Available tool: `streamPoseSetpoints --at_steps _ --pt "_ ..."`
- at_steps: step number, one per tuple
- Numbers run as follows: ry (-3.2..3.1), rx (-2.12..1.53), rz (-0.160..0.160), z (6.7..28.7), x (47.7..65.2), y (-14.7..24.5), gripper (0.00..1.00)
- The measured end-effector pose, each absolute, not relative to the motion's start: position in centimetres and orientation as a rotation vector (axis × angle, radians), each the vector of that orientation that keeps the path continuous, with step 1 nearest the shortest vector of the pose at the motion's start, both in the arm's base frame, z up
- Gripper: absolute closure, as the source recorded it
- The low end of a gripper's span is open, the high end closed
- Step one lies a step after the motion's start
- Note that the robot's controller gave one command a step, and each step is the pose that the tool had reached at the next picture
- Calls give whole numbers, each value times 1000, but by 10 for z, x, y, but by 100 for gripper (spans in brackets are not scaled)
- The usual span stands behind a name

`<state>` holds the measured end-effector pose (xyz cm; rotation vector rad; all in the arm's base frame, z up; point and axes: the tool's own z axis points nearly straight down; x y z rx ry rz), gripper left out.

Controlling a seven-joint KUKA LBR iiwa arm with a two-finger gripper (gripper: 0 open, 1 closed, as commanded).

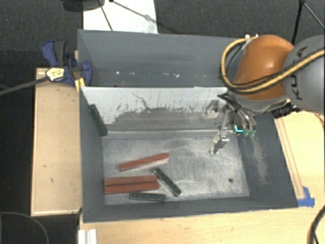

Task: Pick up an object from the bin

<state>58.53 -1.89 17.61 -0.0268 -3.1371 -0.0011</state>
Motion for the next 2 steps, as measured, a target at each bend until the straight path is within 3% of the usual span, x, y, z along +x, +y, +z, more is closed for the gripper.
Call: streamPoseSetpoints --at_steps 1,2 --pt "-3145 -26 0 180 587 -19 0" --pt "-3146 109 0 138 584 35 0"
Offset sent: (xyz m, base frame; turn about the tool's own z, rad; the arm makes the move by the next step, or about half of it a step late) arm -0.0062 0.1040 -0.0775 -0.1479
